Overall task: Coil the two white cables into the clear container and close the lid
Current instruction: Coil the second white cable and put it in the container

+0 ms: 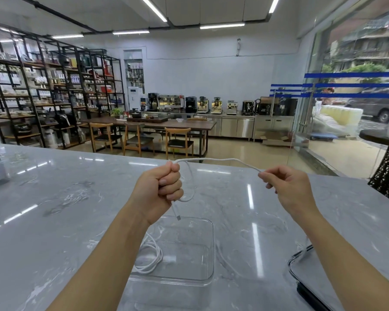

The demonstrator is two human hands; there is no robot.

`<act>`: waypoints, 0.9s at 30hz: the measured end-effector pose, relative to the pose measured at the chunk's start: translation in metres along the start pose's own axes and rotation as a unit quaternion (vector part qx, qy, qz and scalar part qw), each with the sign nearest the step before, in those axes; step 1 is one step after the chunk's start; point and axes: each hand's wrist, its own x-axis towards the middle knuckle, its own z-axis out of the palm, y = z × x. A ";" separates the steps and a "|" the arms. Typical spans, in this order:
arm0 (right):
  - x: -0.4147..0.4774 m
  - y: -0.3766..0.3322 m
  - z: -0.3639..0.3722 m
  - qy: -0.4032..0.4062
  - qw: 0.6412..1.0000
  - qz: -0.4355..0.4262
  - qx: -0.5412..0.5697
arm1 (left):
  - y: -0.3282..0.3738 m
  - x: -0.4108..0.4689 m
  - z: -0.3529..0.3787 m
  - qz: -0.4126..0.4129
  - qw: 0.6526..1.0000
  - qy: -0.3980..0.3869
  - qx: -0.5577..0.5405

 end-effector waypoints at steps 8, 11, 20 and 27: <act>-0.008 0.002 0.020 -0.062 0.997 0.018 -0.038 | -0.009 -0.001 0.014 -0.026 0.994 -0.093 0.048; -0.012 0.000 0.033 -0.036 0.996 0.042 0.077 | -0.011 -0.003 0.016 -0.012 0.990 -0.121 0.075; 0.010 0.028 0.034 0.019 0.985 0.063 -0.161 | -0.017 -0.014 0.003 0.001 0.940 -0.218 0.262; 0.017 0.041 0.027 0.028 0.976 0.066 -0.203 | -0.021 -0.013 -0.005 0.000 0.946 -0.182 0.268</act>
